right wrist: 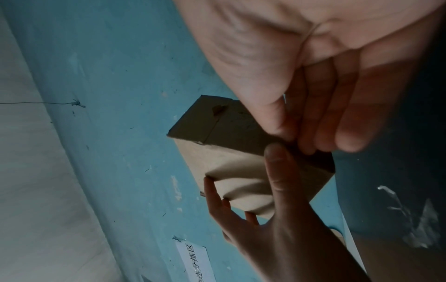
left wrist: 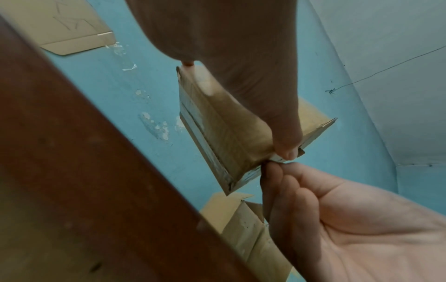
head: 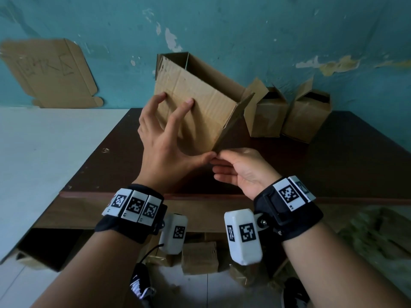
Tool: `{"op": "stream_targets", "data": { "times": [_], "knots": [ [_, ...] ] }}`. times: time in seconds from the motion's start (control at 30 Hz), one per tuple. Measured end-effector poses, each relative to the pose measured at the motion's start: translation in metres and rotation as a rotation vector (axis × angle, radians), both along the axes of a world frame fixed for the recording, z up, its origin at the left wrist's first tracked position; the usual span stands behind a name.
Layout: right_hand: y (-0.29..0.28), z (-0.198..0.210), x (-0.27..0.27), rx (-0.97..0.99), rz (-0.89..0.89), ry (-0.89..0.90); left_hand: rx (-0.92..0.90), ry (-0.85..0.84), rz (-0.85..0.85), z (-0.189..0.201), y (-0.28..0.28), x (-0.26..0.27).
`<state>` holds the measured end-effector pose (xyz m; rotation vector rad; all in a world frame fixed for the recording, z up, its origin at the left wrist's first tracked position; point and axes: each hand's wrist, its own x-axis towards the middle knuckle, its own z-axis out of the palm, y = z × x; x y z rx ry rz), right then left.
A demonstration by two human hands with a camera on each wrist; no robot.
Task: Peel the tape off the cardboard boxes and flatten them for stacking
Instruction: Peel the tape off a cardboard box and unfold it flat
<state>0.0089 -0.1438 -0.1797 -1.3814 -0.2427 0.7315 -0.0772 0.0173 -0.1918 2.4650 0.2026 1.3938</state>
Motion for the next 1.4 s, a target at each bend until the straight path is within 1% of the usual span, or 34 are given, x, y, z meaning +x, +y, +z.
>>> {"op": "stream_targets", "data": {
  "times": [0.13, 0.27, 0.37, 0.5, 0.67, 0.8, 0.9, 0.97, 1.03, 1.13, 1.2, 1.3, 1.33, 1.4],
  "knots": [
    [0.004, -0.002, -0.004, -0.01, -0.017, -0.017, -0.014, -0.001, 0.002, -0.002, -0.004, 0.002],
    [0.007, -0.004, -0.006, -0.069, -0.028, -0.115, -0.002, 0.007, 0.006, -0.003, -0.006, 0.001],
    [0.008, -0.005, -0.006, -0.101, -0.023, -0.155, -0.013, 0.009, 0.008, -0.004, -0.006, 0.002],
    [0.01, -0.005, -0.005, -0.124, -0.021, -0.173, -0.109, -0.019, -0.045, -0.006, -0.003, 0.003],
    [0.006, -0.002, -0.001, -0.106, -0.029, -0.186, -0.264, -0.122, -0.138, -0.004, 0.004, 0.005],
    [0.003, 0.0, 0.001, -0.089, -0.034, -0.182, -0.366, -0.168, -0.184, -0.003, 0.003, 0.005],
    [0.002, 0.002, 0.001, -0.046, -0.024, -0.146, -0.438, -0.206, -0.182, -0.005, 0.007, 0.008],
    [0.001, 0.004, 0.0, -0.002, 0.014, -0.112, -0.481, -0.224, -0.172, -0.007, 0.011, 0.009],
    [0.0, 0.006, -0.001, 0.033, 0.069, -0.065, -0.493, -0.233, -0.157, -0.007, 0.013, 0.009],
    [-0.002, 0.008, -0.002, 0.076, 0.105, -0.015, -0.446, -0.225, -0.152, -0.006, 0.011, 0.008],
    [-0.001, 0.009, -0.002, 0.028, 0.087, -0.099, -0.409, -0.214, -0.159, -0.005, 0.008, 0.008],
    [0.0, 0.004, -0.002, -0.061, 0.028, -0.311, -0.356, -0.19, -0.174, -0.004, 0.004, 0.007],
    [0.0, 0.002, -0.001, -0.071, 0.009, -0.346, -0.342, -0.183, -0.181, -0.003, 0.003, 0.007],
    [0.0, 0.0, 0.001, -0.066, -0.014, -0.35, -0.31, -0.175, -0.185, -0.002, 0.001, 0.006]
  ]
}}
